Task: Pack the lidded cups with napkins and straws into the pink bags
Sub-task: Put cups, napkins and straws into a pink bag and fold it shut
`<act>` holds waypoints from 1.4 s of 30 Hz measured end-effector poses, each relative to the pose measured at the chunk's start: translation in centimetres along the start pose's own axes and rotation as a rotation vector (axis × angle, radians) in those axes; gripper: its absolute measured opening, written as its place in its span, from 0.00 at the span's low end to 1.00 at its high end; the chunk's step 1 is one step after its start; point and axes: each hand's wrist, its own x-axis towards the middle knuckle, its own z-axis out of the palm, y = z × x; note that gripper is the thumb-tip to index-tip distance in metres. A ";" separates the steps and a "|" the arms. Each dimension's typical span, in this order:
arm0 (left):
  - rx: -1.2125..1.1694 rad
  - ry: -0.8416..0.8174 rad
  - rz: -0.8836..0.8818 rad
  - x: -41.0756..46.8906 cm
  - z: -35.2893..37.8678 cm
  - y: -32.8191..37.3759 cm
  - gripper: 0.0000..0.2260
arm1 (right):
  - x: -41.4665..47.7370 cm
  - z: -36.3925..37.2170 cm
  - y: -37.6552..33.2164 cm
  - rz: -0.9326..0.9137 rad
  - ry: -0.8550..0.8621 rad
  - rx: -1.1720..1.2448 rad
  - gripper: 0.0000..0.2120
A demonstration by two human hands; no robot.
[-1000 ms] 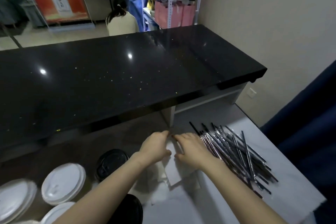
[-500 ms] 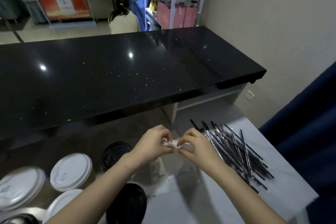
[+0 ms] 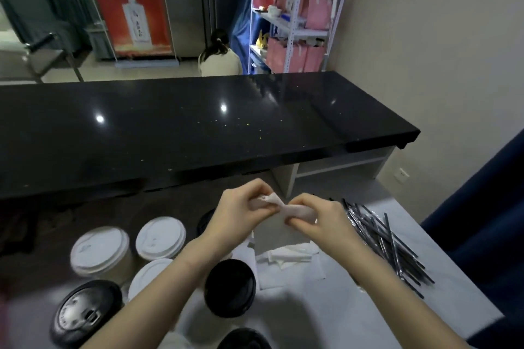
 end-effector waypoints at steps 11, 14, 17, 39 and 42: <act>0.128 0.413 0.063 -13.4 -22.6 3.4 0.14 | 0.0 9.1 -23.2 -0.422 -0.170 0.272 0.19; 0.176 0.536 0.043 -18.4 -29.4 3.9 0.11 | -0.4 14.1 -30.4 -0.537 -0.212 0.314 0.19; 0.242 0.642 0.002 -23.2 -35.5 3.5 0.10 | -1.1 19.1 -36.7 -0.622 -0.245 0.347 0.18; 0.554 0.191 -0.415 -37.8 -48.2 -9.0 0.45 | -1.3 38.2 -44.0 -0.446 -0.578 -0.273 0.30; 0.545 0.207 -0.416 -37.6 -48.3 -9.0 0.44 | -1.1 38.3 -43.6 -0.506 -0.486 -0.436 0.28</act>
